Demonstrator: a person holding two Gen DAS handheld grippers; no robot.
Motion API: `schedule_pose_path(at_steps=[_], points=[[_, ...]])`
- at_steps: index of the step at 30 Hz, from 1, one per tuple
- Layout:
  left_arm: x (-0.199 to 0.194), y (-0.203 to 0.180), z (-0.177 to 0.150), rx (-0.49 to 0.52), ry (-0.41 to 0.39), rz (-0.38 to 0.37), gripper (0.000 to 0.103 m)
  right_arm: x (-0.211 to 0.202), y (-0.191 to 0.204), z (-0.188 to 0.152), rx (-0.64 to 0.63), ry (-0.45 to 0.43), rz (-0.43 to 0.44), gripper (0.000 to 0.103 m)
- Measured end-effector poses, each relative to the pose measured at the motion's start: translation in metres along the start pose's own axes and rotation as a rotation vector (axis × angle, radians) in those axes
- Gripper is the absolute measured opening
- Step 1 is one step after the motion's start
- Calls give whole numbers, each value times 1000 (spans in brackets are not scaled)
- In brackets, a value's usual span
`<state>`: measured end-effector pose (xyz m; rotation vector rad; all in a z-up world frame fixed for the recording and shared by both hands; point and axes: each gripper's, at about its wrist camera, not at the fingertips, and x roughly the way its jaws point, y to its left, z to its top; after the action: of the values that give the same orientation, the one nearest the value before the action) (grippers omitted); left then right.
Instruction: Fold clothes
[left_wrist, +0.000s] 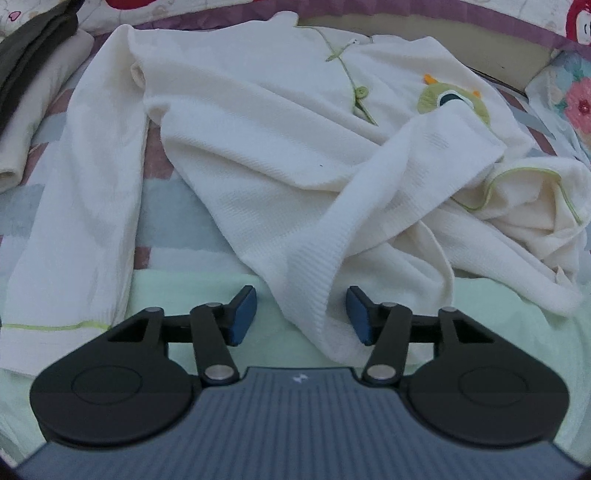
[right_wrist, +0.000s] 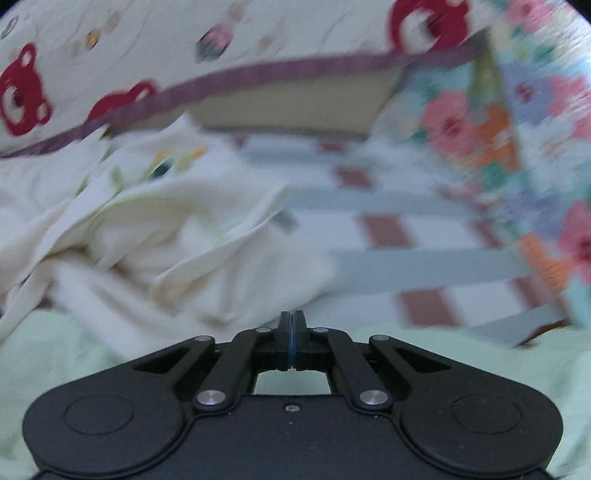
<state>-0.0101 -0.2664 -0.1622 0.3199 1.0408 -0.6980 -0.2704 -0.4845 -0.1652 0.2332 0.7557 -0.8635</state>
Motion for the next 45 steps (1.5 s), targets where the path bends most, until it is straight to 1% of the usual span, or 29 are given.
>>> schedule_pose_path(at_steps=[1, 3, 4, 5, 6, 8, 10, 13, 14, 16, 17, 18, 19, 21, 23, 24, 25, 26, 27, 28, 29, 30, 32, 33, 35, 39, 41, 43, 45], points=[[-13, 0, 1, 13, -47, 5, 4, -5, -8, 1, 11, -11, -9, 0], [-42, 2, 4, 39, -164, 9, 4, -10, -24, 2, 53, 3, 14, 0], [-57, 1, 5, 65, -218, 39, 4, -11, -32, 1, 92, 20, 60, 0], [-67, 0, 6, 92, -250, 80, 4, -10, -37, 0, 133, 28, 113, 0], [-70, 2, 6, 93, -250, 93, 4, -10, -40, -1, 169, 29, 160, 3], [-73, 8, 5, 80, -236, 107, 4, -3, -34, -2, 177, 36, 242, 9], [-67, 18, 2, 18, -199, 128, 4, 5, -21, -1, 156, 49, 301, 9], [-57, 42, -8, -90, -150, 168, 4, 18, 1, 2, 102, 96, 395, 10], [-54, 50, -11, -121, -137, 158, 4, 21, 9, 4, 79, 101, 398, 13], [-50, 61, -17, -166, -126, 110, 4, 28, 22, 6, 36, 110, 394, 26], [-50, 62, -19, -168, -127, 83, 4, 32, 27, 7, 18, 116, 378, 37], [-50, 61, -21, -164, -124, 61, 4, 37, 31, 9, 1, 130, 361, 40], [-48, 60, -21, -163, -119, 48, 5, 39, 34, 10, -10, 142, 346, 40], [-44, 56, -21, -162, -106, 25, 5, 42, 35, 10, -17, 152, 333, 47], [-36, 51, -20, -152, -83, 26, 9, 49, 37, 5, -17, 162, 336, 48], [-32, 49, -20, -146, -70, 29, 14, 52, 37, 3, -18, 167, 337, 48], [-27, 47, -19, -136, -57, 32, 22, 54, 37, 1, -19, 162, 339, 48], [-22, 45, -18, -124, -43, 36, 27, 54, 35, -1, -20, 149, 341, 48], [-17, 42, -17, -101, -34, 48, 31, 53, 34, -1, -19, 141, 342, 44], [-13, 39, -15, -76, -26, 62, 30, 51, 32, -1, -15, 136, 339, 38], [-13, 36, -14, -44, -33, 83, 25, 49, 30, -1, -16, 129, 330, 10], [-15, 34, -13, -20, -47, 111, 8, 47, 28, -1, -25, 120, 318, 3], [-28, 33, -9, -3, -93, 155, 5, 34, 21, 4, -31, 70, 293, 3], [-40, 36, -7, -14, -125, 168, 3, 27, 17, 7, -32, 40, 281, 3], [-66, 43, -1, -49, -190, 187, 3, 11, 9, 15, -30, -19, 261, 3], [-135, 65, 1, -124, -353, 209, 2, -32, -14, 34, 15, -118, 271, 2], [-171, 76, -6, -118, -430, 194, 3, -54, -26, 38, 45, -153, 297, 2], [-198, 82, -19, -106, -461, 210, 3, -78, -37, 39, 85, -183, 330, 1], [-213, 89, -35, -113, -458, 217, 3, -96, -43, 29, 138, -181, 374, 1]])
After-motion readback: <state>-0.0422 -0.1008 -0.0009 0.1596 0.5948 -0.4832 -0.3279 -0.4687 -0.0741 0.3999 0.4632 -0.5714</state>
